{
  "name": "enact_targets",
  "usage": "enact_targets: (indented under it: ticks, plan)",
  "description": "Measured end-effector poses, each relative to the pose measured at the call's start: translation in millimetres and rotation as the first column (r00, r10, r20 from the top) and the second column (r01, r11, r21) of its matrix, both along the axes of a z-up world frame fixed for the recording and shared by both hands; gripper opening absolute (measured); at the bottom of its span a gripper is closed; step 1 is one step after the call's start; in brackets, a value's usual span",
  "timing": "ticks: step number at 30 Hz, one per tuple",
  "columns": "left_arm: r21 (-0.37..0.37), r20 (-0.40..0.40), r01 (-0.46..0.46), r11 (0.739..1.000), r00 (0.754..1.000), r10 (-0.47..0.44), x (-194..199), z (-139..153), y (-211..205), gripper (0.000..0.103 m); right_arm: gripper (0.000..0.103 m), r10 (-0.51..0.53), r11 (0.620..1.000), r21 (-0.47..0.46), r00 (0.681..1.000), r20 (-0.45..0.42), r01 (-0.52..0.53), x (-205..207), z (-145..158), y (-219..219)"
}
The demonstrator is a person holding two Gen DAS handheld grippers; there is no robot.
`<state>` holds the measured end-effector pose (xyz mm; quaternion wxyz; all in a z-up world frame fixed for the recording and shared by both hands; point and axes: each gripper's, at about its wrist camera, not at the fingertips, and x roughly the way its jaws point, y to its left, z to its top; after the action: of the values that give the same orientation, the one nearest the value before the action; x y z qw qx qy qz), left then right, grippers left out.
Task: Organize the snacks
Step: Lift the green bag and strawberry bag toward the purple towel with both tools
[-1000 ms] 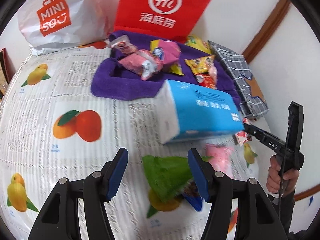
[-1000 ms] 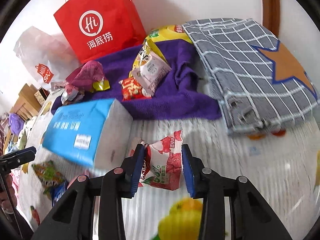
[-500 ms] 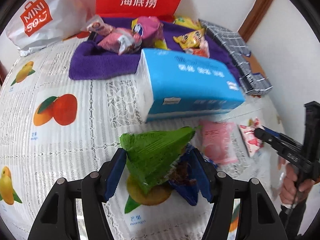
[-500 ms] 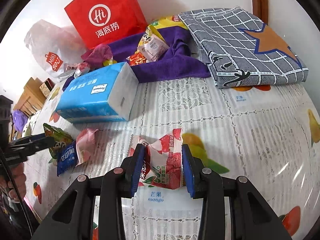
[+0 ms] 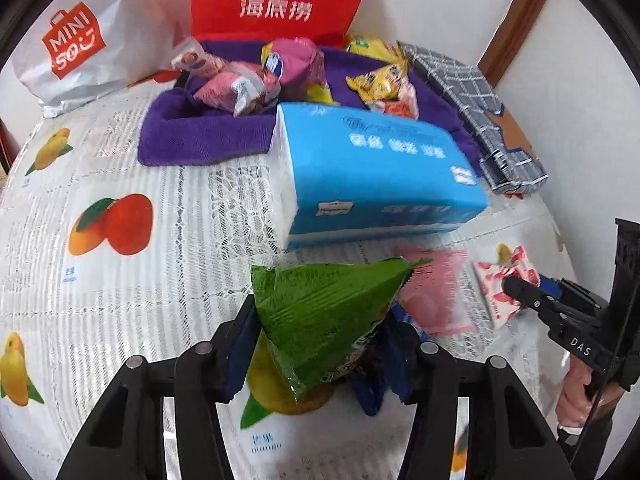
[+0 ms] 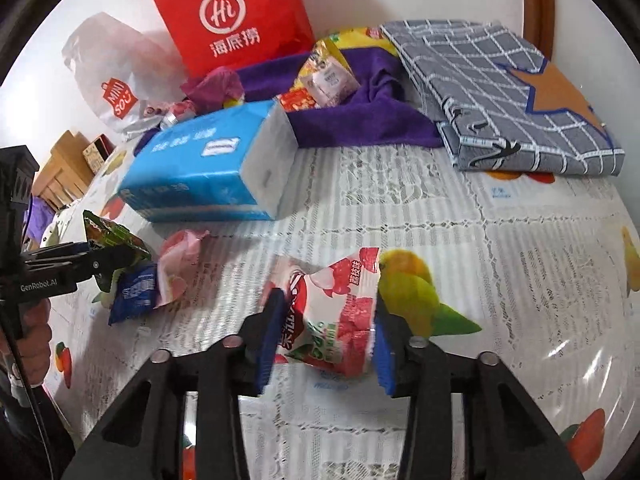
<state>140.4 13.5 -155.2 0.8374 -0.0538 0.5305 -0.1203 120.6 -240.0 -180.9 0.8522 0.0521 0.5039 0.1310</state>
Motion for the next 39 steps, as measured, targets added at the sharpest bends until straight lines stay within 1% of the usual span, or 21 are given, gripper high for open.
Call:
enact_targets:
  ticks: [3,8,11,12,16,20,24,27,33,36,39]
  plan:
    - [0.0,0.021,-0.01,1.0,1.0,0.01,-6.7,10.1,1.7,0.052,0.027,-0.001,1.0,0.02,1.0,0.011,0.001,-7.6,10.6,2.7]
    - [-0.032,0.054,-0.022,0.999,0.998,0.023,-26.6,31.6,7.2,0.052,0.025,0.004,1.0,0.024,0.999,0.031,-0.004,-18.5,25.7,8.8]
    - [-0.038,0.072,-0.033,0.999,0.997,0.036,-36.9,43.3,10.8,0.052,0.023,0.006,1.0,0.03,0.999,0.053,-0.007,-26.3,38.5,12.8]
    - [-0.04,0.076,-0.036,0.999,0.996,0.039,-38.1,45.5,11.0,0.052,0.017,0.008,0.999,0.033,0.998,0.058,-0.01,-28.0,42.3,13.8]
    - [-0.053,0.1,-0.046,0.998,0.994,0.051,-50.3,58.0,14.2,0.052,0.017,0.022,0.998,0.051,0.996,0.089,-0.027,-33.7,56.8,18.9]
    - [-0.063,0.115,-0.061,0.996,0.991,0.068,-60.4,66.3,19.8,0.052,0.017,0.033,0.998,0.042,0.996,0.085,-0.036,-34.4,58.6,25.7]
    - [-0.085,0.117,-0.072,0.994,0.99,0.082,-64.4,74.9,25.6,0.052,0.017,0.035,0.998,0.048,0.994,0.103,-0.04,-41.0,67.4,27.7]
    - [-0.099,0.134,-0.069,0.993,0.988,0.082,-66.4,85.1,26.0,0.052,0.017,0.027,0.998,0.052,0.992,0.124,-0.034,-46.0,79.2,26.9]
    - [-0.104,0.166,-0.065,0.992,0.983,0.082,-62.0,101.4,24.1,0.052,0.017,0.011,0.999,0.047,0.983,0.185,-0.02,-48.1,106.3,27.3]
    - [-0.116,0.175,-0.062,0.991,0.981,0.081,-56.8,109.5,23.0,0.052,0.017,-0.004,0.998,0.055,0.981,0.193,-0.007,-40.3,117.2,29.2]
    - [-0.108,0.185,-0.057,0.993,0.98,0.076,-47.9,116.9,19.9,0.052,0.017,-0.014,0.999,0.053,0.979,0.203,0.004,-29.5,127.1,34.1]
